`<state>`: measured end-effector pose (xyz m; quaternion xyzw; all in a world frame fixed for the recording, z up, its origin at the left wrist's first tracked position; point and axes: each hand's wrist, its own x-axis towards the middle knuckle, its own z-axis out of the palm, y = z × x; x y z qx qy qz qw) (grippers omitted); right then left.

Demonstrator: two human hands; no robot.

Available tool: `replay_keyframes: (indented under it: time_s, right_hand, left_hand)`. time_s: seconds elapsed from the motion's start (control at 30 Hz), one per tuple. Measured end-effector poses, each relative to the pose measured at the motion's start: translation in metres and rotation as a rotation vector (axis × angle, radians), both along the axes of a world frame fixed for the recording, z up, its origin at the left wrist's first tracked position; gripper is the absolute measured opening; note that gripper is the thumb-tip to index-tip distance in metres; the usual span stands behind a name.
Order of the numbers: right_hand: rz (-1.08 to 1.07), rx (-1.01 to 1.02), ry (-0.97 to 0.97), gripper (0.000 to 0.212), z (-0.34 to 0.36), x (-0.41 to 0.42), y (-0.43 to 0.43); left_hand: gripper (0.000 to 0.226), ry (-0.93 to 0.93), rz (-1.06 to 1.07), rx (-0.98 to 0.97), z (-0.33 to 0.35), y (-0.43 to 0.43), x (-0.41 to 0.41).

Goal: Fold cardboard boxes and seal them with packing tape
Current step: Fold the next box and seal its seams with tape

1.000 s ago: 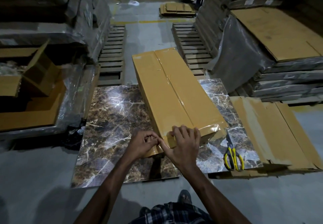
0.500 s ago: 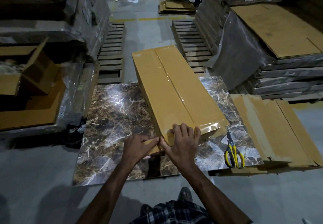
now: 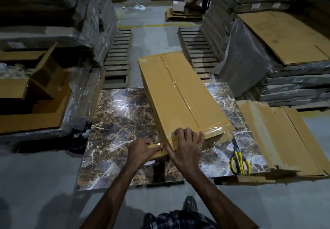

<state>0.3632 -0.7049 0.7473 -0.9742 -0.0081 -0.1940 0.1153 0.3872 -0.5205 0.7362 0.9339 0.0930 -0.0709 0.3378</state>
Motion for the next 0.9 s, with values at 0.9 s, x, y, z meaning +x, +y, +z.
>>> replay_keyframes:
  time_s: [0.9]
  right_hand:
    - [-0.614, 0.451, 0.798, 0.034, -0.156, -0.008, -0.259]
  left_hand:
    - [0.035, 0.17, -0.118, -0.484, -0.022, 0.012, 0.003]
